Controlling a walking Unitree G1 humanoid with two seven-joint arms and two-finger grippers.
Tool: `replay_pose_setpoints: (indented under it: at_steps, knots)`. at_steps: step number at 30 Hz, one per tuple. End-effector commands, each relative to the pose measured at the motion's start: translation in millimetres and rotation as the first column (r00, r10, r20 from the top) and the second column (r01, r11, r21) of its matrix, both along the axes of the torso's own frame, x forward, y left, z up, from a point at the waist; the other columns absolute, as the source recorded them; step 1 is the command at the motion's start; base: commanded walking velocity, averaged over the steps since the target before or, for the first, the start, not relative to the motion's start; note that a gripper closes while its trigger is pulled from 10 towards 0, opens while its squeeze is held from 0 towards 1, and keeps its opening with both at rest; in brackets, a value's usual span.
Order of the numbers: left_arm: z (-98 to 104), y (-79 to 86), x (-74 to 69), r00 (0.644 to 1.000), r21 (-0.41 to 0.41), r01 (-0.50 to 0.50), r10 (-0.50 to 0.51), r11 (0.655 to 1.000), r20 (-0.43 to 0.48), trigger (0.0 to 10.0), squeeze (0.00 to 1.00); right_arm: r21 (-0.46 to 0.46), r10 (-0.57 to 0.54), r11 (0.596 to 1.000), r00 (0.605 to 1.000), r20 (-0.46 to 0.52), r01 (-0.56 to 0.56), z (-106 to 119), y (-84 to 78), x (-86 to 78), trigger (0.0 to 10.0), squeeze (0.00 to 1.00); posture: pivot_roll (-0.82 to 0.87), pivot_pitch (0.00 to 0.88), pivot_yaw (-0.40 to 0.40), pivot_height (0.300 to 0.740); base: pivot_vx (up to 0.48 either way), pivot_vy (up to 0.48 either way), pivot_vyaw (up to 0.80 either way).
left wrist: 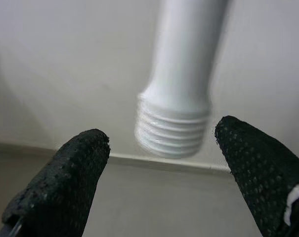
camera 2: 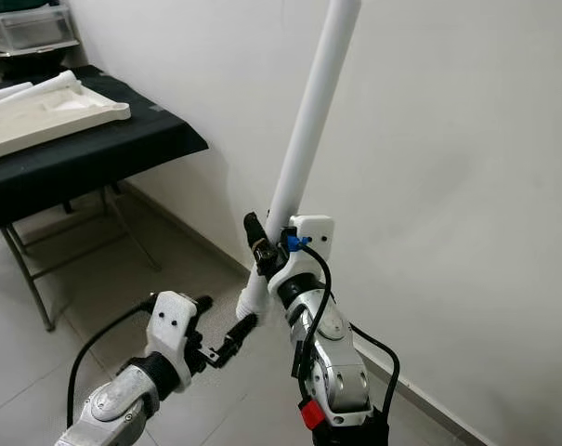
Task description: Building children table
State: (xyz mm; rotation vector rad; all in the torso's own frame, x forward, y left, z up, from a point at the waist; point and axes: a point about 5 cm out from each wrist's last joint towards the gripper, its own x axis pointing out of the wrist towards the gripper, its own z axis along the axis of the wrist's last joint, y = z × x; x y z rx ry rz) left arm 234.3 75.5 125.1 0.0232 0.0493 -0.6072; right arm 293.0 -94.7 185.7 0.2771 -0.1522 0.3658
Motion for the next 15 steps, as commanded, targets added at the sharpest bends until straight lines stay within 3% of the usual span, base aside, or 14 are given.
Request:
replay_pose_setpoints:
  at_steps: [1, 8, 11, 15]
  knots:
    - [3.3, -2.7, 0.0, 1.000, 0.026, 0.018, -0.018, 1.000, 0.013, 10.0, 0.00, 0.008, 0.058, 0.998, 0.998, 0.021, -0.058, 7.7, 8.8, -5.7, 10.0, 0.00, 0.03, 0.009, -0.008, 0.740, 0.000, 0.000, 0.00]
    - [6.6, 0.1, 7.6, 0.999, 0.038, -0.018, 0.017, 0.999, 0.035, 10.0, 0.00, 0.024, 0.107, 0.994, 0.994, 0.020, -0.107, 10.2, 17.5, -11.8, 10.0, 0.00, 0.02, 0.017, -0.003, 0.740, 0.000, 0.000, 0.00]
    - [4.7, 1.6, 11.7, 0.999, 0.091, -0.007, 0.003, 0.996, 0.043, 10.0, 0.00, 0.030, 0.151, 0.988, 0.988, 0.023, -0.152, 10.5, 21.9, -16.0, 10.0, 0.00, 0.02, 0.022, -0.010, 0.740, 0.000, 0.000, 0.00]
    - [4.5, 2.0, 13.6, 0.999, 0.073, -0.024, 0.021, 0.997, 0.029, 10.0, 0.00, 0.043, 0.175, 0.984, 0.984, 0.022, -0.176, 12.0, 24.5, -17.9, 10.0, 0.00, 0.02, 0.025, -0.008, 0.740, 0.000, 0.000, 0.00]
